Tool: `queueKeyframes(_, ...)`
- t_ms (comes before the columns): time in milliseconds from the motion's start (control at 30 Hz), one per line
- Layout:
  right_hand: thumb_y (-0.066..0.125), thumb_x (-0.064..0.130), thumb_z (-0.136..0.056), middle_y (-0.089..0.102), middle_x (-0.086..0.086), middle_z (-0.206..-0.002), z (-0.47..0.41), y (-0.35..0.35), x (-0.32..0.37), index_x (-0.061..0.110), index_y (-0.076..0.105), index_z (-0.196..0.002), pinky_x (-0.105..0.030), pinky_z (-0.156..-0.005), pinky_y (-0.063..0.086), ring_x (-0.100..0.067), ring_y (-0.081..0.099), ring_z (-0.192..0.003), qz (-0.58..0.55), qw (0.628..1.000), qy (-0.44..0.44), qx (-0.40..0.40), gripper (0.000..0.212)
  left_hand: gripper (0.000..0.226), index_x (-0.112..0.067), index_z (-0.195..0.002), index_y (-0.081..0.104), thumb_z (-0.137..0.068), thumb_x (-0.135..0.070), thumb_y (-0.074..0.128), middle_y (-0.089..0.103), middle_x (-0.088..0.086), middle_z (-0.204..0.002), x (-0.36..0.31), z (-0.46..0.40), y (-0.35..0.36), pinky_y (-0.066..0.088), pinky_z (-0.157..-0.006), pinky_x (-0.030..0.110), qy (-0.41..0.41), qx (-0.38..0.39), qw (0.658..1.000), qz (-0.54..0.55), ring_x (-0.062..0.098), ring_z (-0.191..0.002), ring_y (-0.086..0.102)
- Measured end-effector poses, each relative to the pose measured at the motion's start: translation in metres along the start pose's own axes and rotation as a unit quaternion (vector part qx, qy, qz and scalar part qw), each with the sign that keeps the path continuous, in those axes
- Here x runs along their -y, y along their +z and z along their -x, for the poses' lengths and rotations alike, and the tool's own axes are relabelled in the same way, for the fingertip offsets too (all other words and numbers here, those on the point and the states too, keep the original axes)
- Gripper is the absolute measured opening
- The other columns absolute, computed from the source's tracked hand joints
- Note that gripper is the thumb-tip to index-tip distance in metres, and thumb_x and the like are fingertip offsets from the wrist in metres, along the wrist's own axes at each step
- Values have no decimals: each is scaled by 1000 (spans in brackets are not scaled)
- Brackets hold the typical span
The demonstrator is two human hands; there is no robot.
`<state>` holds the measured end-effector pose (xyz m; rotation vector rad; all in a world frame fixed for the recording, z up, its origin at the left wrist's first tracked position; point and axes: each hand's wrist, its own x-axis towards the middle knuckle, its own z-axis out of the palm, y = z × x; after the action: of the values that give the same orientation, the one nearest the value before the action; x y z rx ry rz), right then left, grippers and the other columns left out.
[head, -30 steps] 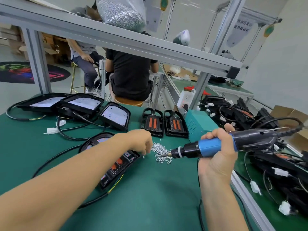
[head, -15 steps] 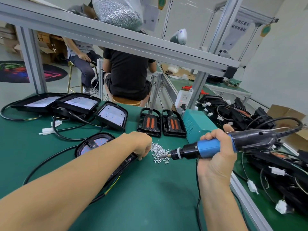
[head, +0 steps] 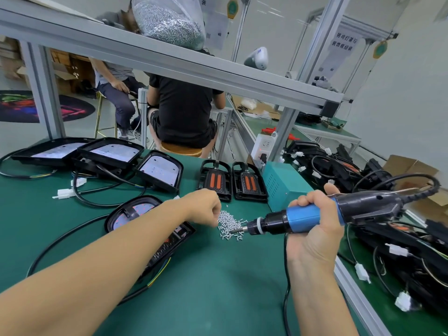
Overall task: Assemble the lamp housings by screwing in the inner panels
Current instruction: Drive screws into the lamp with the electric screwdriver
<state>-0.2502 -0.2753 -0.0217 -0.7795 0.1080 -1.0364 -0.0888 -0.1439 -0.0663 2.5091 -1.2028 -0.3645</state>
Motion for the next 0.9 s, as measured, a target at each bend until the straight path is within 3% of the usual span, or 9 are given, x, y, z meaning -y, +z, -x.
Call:
queueKeyframes(100,61,2,-70,51,5,-63,1,3,4,23,60,-91,-25,-63,47,-9,51,-55,-15,1000,10,-2,29,13,-13,-65,67,-71,-3,64,64,-4,-56,-3,14,-8,45,-51,15,-1,-71,977,203,3,-48,55)
queueKeyframes(233,60,6,-68,50,6,-61,4,11,11,23,57,-92,-23,-62,47,-8,51,-54,-38,999,18,6,29,13,-12,-70,72,-76,-1,73,67,6,-62,3,43,-15,50,-56,20,23,-131,900,416,11,-56,59)
queueKeyframes(333,59,8,-69,51,8,-60,8,19,14,23,55,-92,-22,-62,48,-7,50,-54,-63,997,26,20,27,17,-13,-74,76,-76,3,74,69,9,-68,8,68,-11,51,-59,20,34,-152,848,507,14,-59,60)
queueKeyframes(533,56,9,-76,51,9,-61,22,41,9,23,55,-94,-21,-63,47,-7,50,-55,-94,993,48,55,22,18,-8,-75,77,-76,8,69,67,9,-66,10,104,1,50,-57,18,13,-202,795,572,12,-57,58)
queueKeyframes(667,54,9,-81,51,9,-61,31,52,4,24,55,-93,-21,-65,46,-6,50,-55,-108,989,69,71,19,19,-13,-75,79,-78,3,69,71,8,-71,10,121,8,49,-53,17,-11,-216,790,573,10,-59,59)
queueKeyframes(800,57,12,-71,51,9,-62,37,61,1,23,55,-91,-20,-63,47,-6,50,-54,-113,987,77,83,23,25,-18,-71,79,-81,2,68,69,0,-64,12,133,12,44,-47,13,-10,-209,788,578,4,-51,57)
queueKeyframes(900,56,13,-73,50,10,-62,40,64,0,24,54,-90,-20,-64,46,-6,50,-54,-108,987,75,97,20,8,-20,-75,78,-71,-13,78,68,-1,-64,12,137,15,42,-55,21,-8,-200,792,577,8,-52,54)
